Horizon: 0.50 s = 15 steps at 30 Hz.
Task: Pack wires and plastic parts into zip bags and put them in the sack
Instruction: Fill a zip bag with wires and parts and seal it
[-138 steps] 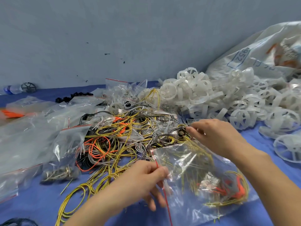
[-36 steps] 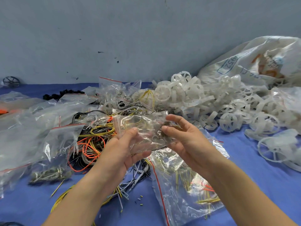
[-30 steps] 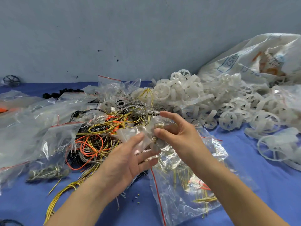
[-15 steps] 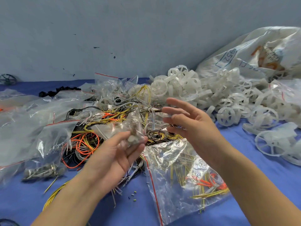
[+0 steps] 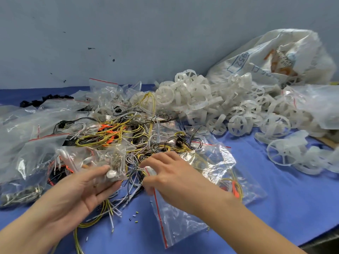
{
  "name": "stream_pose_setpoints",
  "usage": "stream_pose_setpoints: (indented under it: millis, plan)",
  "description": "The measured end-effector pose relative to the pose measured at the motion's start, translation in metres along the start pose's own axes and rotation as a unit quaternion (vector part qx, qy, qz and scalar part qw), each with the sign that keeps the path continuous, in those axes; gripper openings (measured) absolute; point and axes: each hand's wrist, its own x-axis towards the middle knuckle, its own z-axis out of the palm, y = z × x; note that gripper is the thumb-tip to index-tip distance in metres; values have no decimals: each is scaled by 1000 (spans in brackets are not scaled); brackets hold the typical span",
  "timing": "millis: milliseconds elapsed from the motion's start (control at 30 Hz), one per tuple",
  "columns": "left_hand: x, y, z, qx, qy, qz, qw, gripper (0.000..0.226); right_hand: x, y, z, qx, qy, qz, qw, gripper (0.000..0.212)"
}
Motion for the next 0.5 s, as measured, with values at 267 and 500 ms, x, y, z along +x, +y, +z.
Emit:
stream_pose_setpoints:
  millis: [267, 500]
  plan:
    - [-15, 2, 14, 104, -103, -67, 987, 34, 6, 7, -5, 101, 98, 112, 984, 17]
    - [-17, -9, 33, 144, -134, -54, 979, 34, 5, 17, -11, 187, 182, 171, 950, 21]
